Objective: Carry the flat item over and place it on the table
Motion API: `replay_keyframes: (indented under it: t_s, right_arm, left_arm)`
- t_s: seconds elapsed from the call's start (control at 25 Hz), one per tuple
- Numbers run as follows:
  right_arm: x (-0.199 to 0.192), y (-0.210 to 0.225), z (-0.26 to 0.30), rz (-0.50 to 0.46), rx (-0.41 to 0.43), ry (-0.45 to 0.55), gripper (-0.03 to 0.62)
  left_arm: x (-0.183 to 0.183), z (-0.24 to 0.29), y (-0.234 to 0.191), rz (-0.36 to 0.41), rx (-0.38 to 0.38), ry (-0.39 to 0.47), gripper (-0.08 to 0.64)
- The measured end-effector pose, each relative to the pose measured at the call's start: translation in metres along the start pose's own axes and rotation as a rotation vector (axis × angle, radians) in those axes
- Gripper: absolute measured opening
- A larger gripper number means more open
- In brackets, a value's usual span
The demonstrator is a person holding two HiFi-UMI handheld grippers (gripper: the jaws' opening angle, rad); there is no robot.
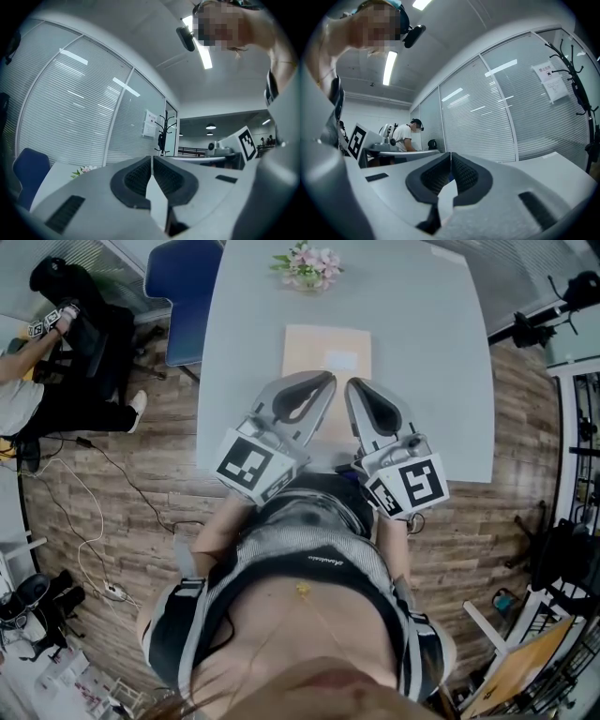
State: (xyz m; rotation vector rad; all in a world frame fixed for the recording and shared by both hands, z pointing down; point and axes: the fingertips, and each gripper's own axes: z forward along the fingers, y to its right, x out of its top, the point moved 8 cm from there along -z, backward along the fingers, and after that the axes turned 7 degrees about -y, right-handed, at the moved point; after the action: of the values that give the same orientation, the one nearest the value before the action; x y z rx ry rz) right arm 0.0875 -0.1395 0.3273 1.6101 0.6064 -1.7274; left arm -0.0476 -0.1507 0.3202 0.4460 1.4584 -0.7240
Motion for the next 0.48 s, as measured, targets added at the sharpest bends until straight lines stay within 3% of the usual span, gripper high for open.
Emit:
replay_keyframes:
  t_s: [0.48]
  right_arm:
    - [0.0069,-0.0048,0.0036,-0.013,-0.004,0.002,0.008]
  left_arm:
    - [0.0033,-0.0044,-0.0055,-0.005,-0.006,0.012,0.018]
